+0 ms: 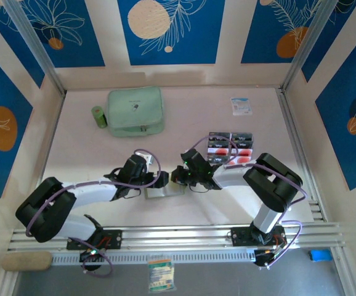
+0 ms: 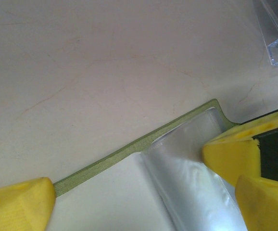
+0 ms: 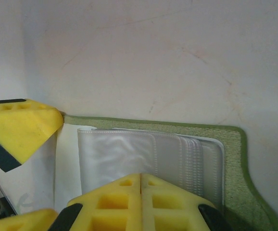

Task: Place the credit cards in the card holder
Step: Flip over the card slot on the card holder.

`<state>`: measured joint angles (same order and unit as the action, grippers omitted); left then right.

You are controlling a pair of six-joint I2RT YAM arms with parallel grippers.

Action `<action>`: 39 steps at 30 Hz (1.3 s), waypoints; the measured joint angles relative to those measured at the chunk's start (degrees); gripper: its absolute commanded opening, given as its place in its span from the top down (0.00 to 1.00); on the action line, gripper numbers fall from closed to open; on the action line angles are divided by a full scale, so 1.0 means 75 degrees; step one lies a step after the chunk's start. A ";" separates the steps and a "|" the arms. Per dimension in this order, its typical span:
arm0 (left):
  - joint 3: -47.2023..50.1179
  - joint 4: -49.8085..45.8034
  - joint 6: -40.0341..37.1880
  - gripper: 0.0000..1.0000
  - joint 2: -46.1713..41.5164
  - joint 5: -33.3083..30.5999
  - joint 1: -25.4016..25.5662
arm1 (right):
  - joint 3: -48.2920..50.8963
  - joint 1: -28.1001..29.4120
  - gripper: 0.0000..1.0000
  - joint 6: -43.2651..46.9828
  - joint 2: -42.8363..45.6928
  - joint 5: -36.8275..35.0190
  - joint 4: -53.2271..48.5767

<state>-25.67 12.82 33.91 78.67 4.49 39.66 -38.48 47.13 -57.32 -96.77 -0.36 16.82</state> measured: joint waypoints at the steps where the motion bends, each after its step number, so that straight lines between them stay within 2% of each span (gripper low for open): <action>1: 0.0000 0.0000 -0.0009 0.08 0.0020 -0.0026 0.0000 | 0.0006 0.0000 0.97 -0.0020 0.0000 0.0000 0.0015; 15: -0.0073 0.0198 -0.0367 0.24 0.0405 -0.0280 0.0000 | 0.0070 0.0000 0.97 -0.0181 0.0000 0.0082 0.0140; 26: -0.0198 0.0239 -0.0597 0.41 0.0691 -0.0469 -0.0015 | 0.0108 -0.0009 0.96 -0.0227 0.0052 0.0184 0.0216; 28: -0.0213 0.0242 -0.0600 0.42 0.0731 -0.0481 -0.0017 | 0.0146 -0.0017 0.91 -0.0239 0.0105 0.0204 0.0213; 34: -0.0216 0.0236 -0.0600 0.45 0.0772 -0.0533 -0.0020 | 0.0321 -0.0105 0.68 -0.0329 0.0402 0.0254 0.0210; 39: -0.0213 0.0236 -0.0600 0.46 0.0790 -0.0560 -0.0020 | 0.0367 -0.0192 0.64 -0.0332 0.0659 0.0256 0.0216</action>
<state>-27.27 14.59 29.41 84.60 0.30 39.51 -35.73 45.69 -59.81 -91.83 1.56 18.44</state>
